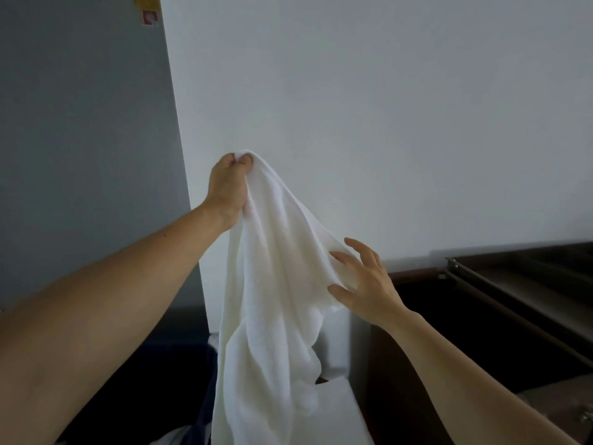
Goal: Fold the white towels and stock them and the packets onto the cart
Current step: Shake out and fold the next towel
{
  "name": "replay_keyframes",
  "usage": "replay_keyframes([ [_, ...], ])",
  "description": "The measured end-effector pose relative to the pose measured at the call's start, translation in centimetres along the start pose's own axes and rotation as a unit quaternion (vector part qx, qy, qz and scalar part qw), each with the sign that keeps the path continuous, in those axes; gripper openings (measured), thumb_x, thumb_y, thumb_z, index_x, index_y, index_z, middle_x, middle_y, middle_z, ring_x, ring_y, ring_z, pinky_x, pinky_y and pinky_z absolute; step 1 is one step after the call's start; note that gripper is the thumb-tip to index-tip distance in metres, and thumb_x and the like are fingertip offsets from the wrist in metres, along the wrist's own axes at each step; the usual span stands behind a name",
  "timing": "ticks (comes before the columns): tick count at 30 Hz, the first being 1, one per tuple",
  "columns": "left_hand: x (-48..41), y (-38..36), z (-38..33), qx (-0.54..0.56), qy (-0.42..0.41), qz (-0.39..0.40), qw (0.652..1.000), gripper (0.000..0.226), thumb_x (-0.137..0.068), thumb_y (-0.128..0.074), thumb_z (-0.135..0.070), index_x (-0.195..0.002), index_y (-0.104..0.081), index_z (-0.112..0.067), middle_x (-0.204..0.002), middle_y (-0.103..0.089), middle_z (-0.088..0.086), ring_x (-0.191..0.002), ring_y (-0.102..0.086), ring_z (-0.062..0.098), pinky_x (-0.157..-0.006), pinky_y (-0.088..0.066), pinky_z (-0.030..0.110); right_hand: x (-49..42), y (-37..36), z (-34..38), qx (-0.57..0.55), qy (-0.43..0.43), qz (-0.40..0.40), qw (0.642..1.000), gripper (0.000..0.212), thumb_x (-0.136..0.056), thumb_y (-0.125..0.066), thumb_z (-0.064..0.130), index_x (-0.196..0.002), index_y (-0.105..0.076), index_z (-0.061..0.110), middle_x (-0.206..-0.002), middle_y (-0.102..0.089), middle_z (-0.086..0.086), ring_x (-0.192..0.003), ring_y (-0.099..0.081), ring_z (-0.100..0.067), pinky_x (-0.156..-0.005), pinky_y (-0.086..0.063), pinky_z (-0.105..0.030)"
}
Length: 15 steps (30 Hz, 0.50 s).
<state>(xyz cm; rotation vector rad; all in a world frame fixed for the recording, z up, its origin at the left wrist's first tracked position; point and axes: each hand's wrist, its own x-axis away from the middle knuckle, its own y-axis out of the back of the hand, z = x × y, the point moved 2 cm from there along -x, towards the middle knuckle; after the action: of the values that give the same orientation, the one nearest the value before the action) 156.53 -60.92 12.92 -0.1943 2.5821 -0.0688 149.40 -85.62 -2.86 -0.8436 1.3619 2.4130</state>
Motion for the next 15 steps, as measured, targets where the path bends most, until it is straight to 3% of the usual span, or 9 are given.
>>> replay_keyframes([
  [3, -0.5, 0.6, 0.4, 0.01, 0.01, 0.003, 1.0, 0.025, -0.094, -0.054, -0.027, -0.071, -0.047, -0.019, -0.074, -0.045, 0.001, -0.077, -0.045, 0.02, -0.07, -0.039, 0.035, 1.1, 0.0, -0.3, -0.012, 0.07, -0.04, 0.997, 0.069, -0.085, -0.068, 0.046, -0.146, -0.038, 0.041, -0.16, -0.02, 0.004, -0.143, -0.031, -0.023, -0.105, -0.038, -0.043],
  [6, -0.5, 1.0, 0.8, 0.014, 0.017, 0.005, 1.0, 0.024, -0.094, -0.054, -0.027, -0.072, -0.047, -0.019, -0.076, -0.046, 0.002, -0.077, -0.045, 0.02, -0.071, -0.04, 0.035, 1.6, -0.3, -1.0, 0.02, 0.102, -0.03, 0.994, 0.041, -0.087, -0.071, 0.043, -0.126, -0.06, 0.037, -0.157, -0.026, 0.003, -0.139, -0.038, -0.026, -0.102, -0.044, -0.043],
  [8, -0.5, 1.3, 1.1, 0.018, 0.015, 0.009, 1.0, 0.022, -0.092, -0.054, -0.029, -0.074, -0.048, -0.019, -0.079, -0.045, 0.005, -0.078, -0.045, 0.02, -0.071, -0.039, 0.036, 1.9, -0.5, -1.5, 0.049, 0.077, -0.003, 0.996, 0.026, -0.088, -0.069, 0.046, -0.11, -0.072, 0.032, -0.156, -0.03, 0.008, -0.14, -0.036, -0.021, -0.108, -0.043, -0.045],
  [11, -0.8, 2.2, 1.5, 0.007, 0.015, 0.019, 1.0, 0.018, -0.09, -0.055, -0.031, -0.079, -0.051, -0.017, -0.083, -0.046, 0.006, -0.079, -0.046, 0.021, -0.071, -0.04, 0.037, 2.1, -0.2, -2.3, 0.091, 0.015, 0.079, 0.993, 0.037, -0.093, -0.059, 0.053, -0.116, -0.07, 0.026, -0.151, -0.039, 0.008, -0.138, -0.036, -0.016, -0.115, -0.034, -0.04],
  [13, -1.2, 3.2, 2.0, -0.014, 0.017, 0.012, 1.0, 0.019, -0.09, -0.055, -0.031, -0.078, -0.05, -0.017, -0.081, -0.047, 0.007, -0.077, -0.048, 0.021, -0.068, -0.041, 0.035, 2.1, 0.2, -2.8, 0.125, 0.01, 0.121, 0.985, 0.041, -0.097, -0.053, 0.052, -0.123, -0.066, 0.023, -0.138, -0.052, 0.008, -0.129, -0.044, -0.014, -0.11, -0.037, -0.033],
  [15, -1.4, 4.3, 3.0, -0.055, 0.013, 0.004, 0.998, 0.021, -0.095, -0.053, -0.026, -0.078, -0.049, -0.016, -0.077, -0.048, 0.004, -0.072, -0.05, 0.021, -0.06, -0.042, 0.031, 2.0, 1.0, -2.9, 0.137, 0.005, 0.136, 0.981, 0.041, -0.099, -0.048, 0.051, -0.123, -0.064, 0.022, -0.119, -0.059, 0.01, -0.111, -0.053, -0.011, -0.093, -0.043, -0.027],
])
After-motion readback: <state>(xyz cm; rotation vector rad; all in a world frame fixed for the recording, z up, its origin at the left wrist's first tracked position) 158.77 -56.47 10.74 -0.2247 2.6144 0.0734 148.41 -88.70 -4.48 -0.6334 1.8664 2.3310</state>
